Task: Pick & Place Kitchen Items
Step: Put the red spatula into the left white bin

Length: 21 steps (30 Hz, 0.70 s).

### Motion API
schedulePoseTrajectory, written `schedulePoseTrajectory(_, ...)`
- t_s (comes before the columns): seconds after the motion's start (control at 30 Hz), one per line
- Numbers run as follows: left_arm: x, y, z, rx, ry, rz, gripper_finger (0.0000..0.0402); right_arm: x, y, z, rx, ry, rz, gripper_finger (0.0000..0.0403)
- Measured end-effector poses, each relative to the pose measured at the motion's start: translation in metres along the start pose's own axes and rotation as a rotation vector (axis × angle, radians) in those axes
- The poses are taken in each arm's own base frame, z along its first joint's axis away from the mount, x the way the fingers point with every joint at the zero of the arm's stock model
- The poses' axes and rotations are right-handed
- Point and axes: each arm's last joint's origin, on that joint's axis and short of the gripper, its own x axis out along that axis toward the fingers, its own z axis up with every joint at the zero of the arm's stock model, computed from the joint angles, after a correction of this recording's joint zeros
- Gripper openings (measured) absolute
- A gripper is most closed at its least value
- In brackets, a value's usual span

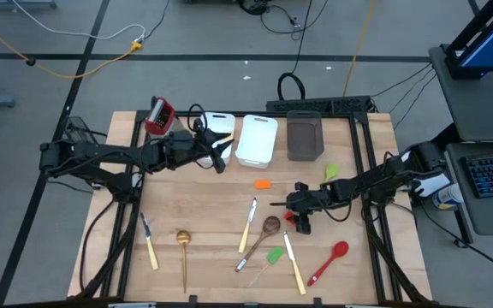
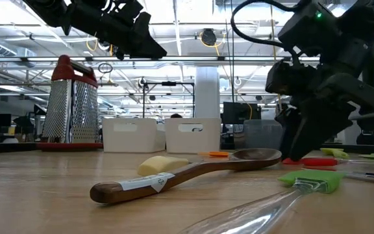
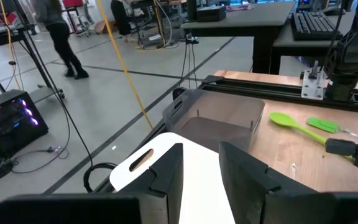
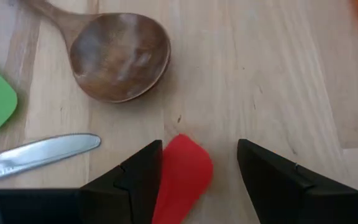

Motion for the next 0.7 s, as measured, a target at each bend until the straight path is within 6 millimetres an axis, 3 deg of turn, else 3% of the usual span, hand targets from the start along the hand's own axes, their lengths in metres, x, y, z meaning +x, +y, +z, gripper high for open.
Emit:
schedulePoseTrajectory(0.37,0.0,0.0,-0.003,-0.001,0.026,-0.001,0.0108,-0.007,0.003,-0.004,0.112,0.037,0.011,0.0114)
schedulePoseTrajectory(0.5,0.0,0.0,-0.003,-0.018,0.03,-0.001,0.0108,-0.02,0.007,-0.001,0.128,0.018,0.082,0.0127)
schedulePoseTrajectory(0.7,0.0,0.0,-0.003,-0.018,0.032,-0.001,0.0108,-0.028,0.011,0.003,0.22,-0.015,0.092,0.0182)
